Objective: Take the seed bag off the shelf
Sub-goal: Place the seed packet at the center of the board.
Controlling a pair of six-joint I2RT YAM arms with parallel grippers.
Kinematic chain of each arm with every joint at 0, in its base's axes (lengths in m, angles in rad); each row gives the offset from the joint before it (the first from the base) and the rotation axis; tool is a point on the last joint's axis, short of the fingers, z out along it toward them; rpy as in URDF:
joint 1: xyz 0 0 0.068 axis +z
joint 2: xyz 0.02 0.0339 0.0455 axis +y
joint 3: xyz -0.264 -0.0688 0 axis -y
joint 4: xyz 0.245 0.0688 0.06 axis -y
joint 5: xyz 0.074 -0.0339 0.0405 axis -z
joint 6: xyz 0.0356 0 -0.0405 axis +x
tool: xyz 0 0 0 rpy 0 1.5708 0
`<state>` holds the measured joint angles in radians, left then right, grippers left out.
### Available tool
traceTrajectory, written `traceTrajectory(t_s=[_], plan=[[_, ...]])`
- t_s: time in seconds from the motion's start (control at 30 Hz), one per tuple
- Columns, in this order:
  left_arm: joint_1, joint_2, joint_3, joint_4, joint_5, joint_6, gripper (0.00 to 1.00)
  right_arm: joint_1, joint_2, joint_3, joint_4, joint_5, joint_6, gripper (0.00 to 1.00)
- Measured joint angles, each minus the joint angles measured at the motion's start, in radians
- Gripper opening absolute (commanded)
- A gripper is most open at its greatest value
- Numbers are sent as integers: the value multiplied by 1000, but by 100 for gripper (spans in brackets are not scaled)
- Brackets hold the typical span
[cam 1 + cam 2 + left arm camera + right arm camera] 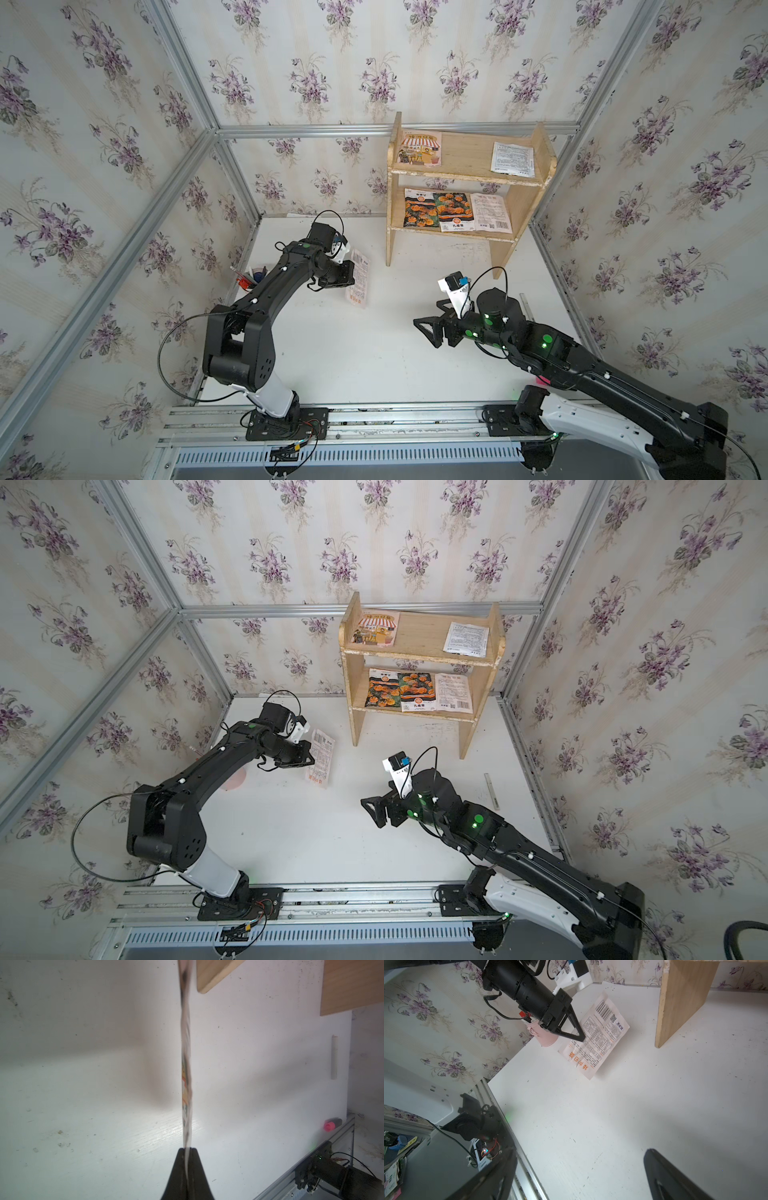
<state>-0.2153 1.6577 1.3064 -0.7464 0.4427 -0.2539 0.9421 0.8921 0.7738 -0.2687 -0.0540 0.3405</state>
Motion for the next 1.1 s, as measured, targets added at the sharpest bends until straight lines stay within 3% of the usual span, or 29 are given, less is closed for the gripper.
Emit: traceTrajectory(t_s=[0.4,0.53,0.6,1.0,1.1], plan=[[58,180,34,-5,-118,22,1,59,40,-21,54,93,31,99],[59,211,50,-8,-159,28,22,60,29,-21,51,102,31,99],[60,229,62,-14,-181,33,27,60,26,-23,45,109,30,99],[75,310,92,-47,-317,38,32,60,16,-32,4,127,19,98],[82,310,92,-50,-346,37,40,60,12,-37,0,139,18,98]])
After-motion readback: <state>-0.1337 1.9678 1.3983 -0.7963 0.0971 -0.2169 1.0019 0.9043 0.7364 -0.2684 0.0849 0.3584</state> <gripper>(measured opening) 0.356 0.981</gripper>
